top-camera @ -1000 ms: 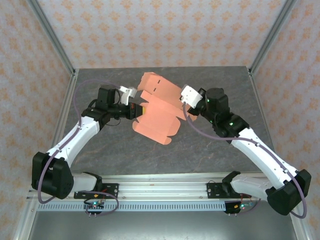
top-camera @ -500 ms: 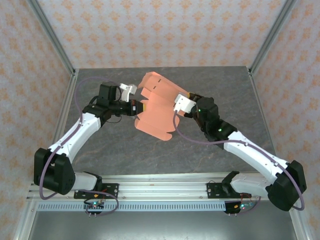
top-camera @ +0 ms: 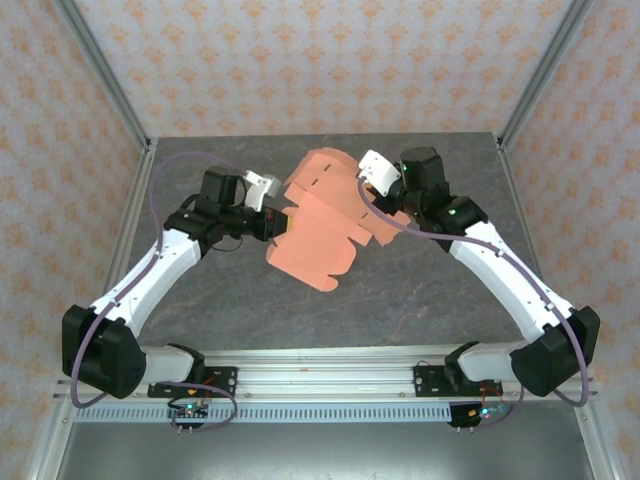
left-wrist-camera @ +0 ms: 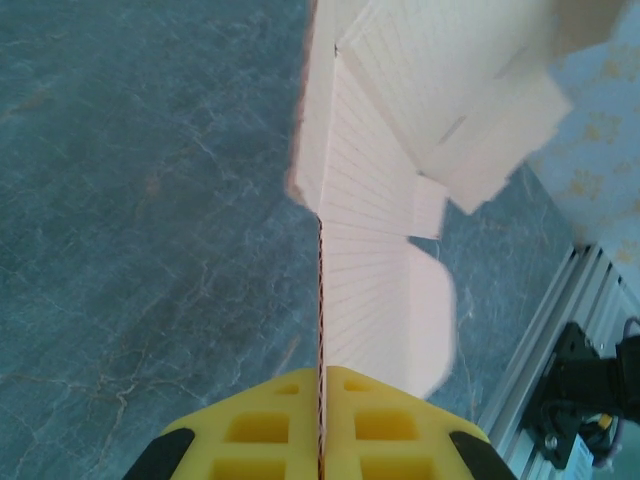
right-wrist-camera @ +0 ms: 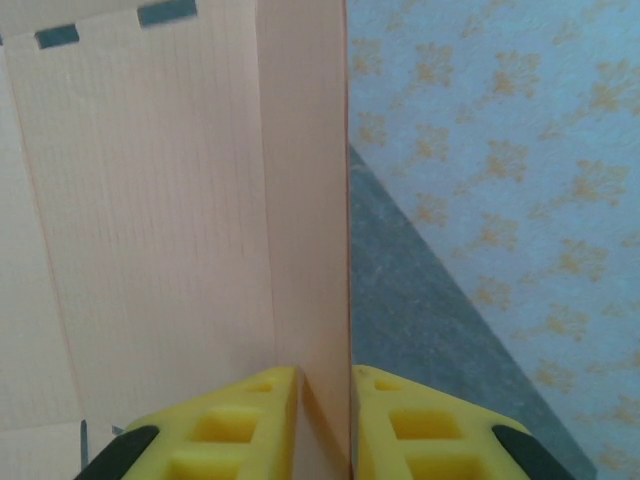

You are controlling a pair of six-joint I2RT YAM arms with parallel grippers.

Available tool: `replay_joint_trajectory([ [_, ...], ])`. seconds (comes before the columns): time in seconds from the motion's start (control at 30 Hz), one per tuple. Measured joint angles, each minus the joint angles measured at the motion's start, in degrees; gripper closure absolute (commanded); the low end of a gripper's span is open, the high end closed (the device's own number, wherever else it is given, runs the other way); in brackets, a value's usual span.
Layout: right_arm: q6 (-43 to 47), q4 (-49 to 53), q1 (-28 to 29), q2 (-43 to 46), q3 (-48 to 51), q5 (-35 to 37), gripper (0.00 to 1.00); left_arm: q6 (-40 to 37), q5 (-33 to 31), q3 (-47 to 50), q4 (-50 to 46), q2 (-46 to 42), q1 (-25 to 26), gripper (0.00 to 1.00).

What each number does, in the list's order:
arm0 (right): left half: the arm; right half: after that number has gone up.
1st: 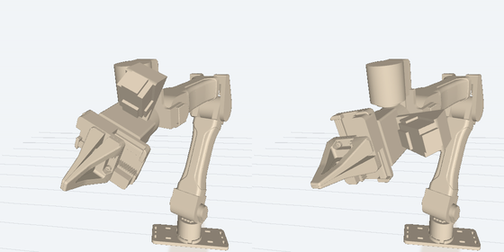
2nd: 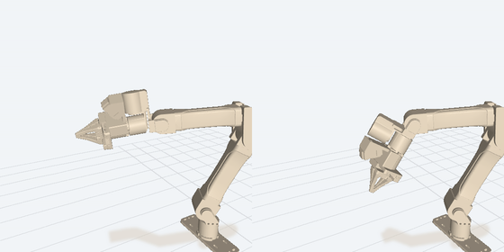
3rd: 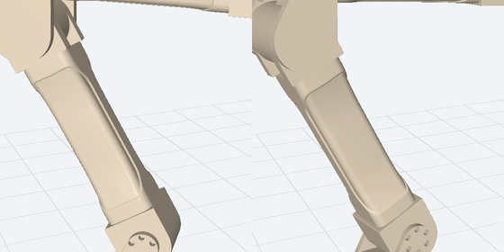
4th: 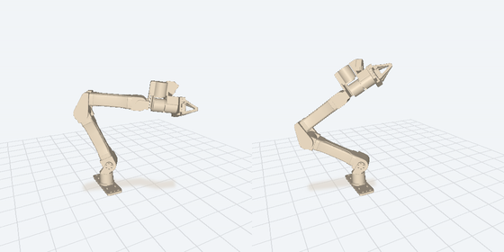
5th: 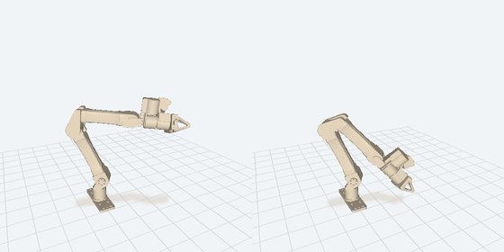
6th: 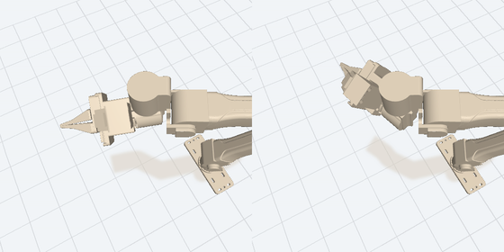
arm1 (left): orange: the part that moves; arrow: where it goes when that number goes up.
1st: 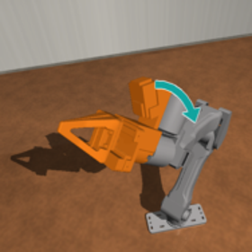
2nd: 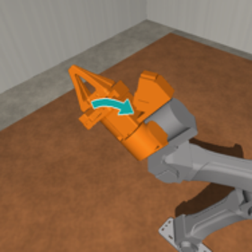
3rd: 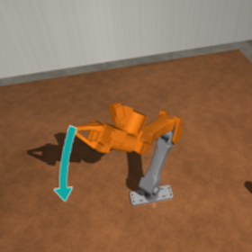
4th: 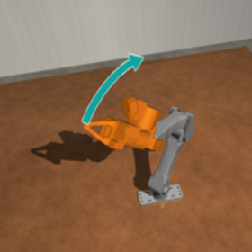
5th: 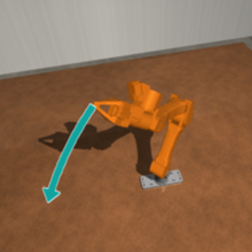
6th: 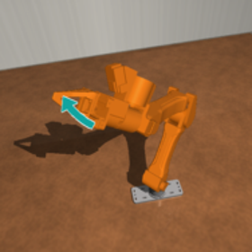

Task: Fold the paper box

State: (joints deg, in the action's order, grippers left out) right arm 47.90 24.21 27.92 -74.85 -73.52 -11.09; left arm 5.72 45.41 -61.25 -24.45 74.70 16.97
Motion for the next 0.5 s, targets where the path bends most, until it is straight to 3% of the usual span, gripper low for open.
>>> replay_joint_trajectory([
  [0.13, -1.3, 4.7, -2.8, -1.9, -3.0, -4.5, 0.81, -1.6, -0.7, -0.1, -1.5, -0.1, 1.3, 1.0],
  [0.27, -1.8, 6.6, -3.8, -3.1, -3.5, -7.9, 0.75, -2.3, -0.9, -0.1, -2.0, -0.1, 1.3, 1.0],
  [0.5, -5.2, 8.1, -7.9, -3.7, -3.9, -15.0, 0.43, -2.8, -0.9, -0.1, -2.4, -1.0, 1.4, 1.0],
])
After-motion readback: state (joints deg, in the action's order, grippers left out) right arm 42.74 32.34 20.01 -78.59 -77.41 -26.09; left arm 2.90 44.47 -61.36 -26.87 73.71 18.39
